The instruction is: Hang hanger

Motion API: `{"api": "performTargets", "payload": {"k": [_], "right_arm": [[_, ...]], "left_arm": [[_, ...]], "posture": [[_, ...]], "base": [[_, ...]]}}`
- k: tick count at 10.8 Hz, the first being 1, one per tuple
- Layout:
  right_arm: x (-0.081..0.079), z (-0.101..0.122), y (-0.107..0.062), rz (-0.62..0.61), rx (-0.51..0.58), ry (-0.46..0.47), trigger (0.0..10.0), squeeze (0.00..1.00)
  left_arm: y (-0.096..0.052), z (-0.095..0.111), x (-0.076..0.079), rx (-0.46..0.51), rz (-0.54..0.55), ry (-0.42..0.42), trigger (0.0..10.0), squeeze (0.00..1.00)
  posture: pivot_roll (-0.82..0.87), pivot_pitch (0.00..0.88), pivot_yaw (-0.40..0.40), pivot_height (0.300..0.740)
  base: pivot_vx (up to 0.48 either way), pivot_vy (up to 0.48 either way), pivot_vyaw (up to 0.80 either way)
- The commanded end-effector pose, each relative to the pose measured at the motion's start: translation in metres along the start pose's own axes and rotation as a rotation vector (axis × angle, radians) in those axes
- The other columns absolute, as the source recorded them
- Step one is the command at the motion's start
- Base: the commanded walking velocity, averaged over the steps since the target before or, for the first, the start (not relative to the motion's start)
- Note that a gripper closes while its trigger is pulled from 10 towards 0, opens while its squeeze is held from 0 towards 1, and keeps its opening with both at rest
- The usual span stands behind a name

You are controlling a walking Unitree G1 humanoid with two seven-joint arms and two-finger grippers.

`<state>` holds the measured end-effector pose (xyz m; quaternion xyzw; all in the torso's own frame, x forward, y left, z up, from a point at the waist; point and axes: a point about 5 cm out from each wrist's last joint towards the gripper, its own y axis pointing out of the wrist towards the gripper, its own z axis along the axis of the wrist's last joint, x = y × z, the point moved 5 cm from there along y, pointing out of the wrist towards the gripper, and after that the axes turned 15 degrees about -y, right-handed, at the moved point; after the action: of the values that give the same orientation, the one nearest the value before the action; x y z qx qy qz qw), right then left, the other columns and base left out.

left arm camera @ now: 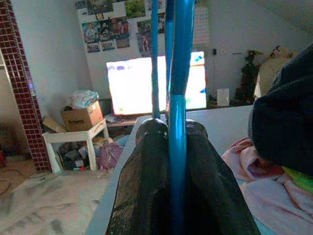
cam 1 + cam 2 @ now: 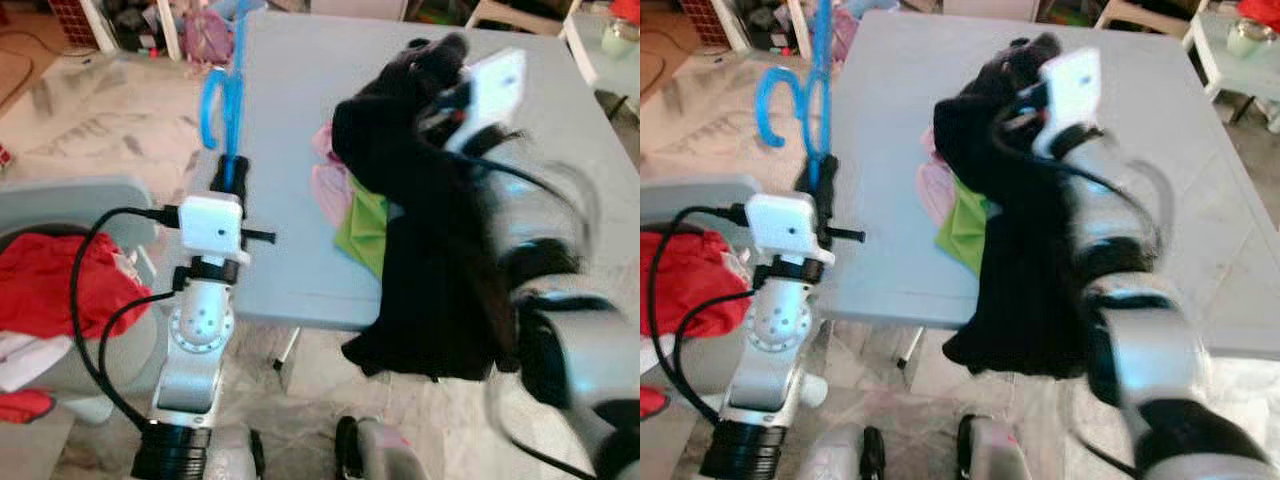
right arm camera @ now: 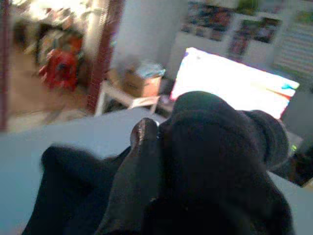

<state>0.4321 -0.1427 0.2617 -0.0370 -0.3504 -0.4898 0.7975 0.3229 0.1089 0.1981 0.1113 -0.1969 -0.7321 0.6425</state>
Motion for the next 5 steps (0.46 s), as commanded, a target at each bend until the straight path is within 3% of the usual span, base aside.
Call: {"api": "performTargets", "payload": {"k": [1, 2, 4, 5], "right_arm": [[-0.029, -0.011, -0.01, 0.181, -0.023, -0.053, 10.0, 1.0], [-0.04, -0.009, -0.025, 0.307, 0.017, -0.07, 10.0, 1.0], [-0.011, -0.013, -0.042, 0.289, -0.024, 0.015, 10.0, 1.0], [-0.004, -0.013, -0.052, 0.312, -0.036, 0.049, 10.0, 1.0]], "left_arm": [[-0.009, -0.025, -0.003, -0.11, 0.011, 0.006, 10.0, 0.0], [-0.009, -0.026, -0.004, -0.113, 0.01, 0.006, 10.0, 0.0], [-0.011, -0.028, -0.005, -0.128, 0.008, 0.004, 10.0, 0.0], [-0.011, -0.03, -0.003, -0.135, -0.003, 0.002, 10.0, 0.0]], "posture": [[0.05, 0.167, -0.039, 0.74], [0.05, 0.167, -0.036, 0.74], [0.04, 0.167, -0.03, 0.74], [0.04, 0.167, -0.03, 0.74]], "base": [[0.0, 0.0, 0.0], [0.0, 0.0, 0.0], [0.0, 0.0, 0.0], [0.0, 0.0, 0.0]]}}
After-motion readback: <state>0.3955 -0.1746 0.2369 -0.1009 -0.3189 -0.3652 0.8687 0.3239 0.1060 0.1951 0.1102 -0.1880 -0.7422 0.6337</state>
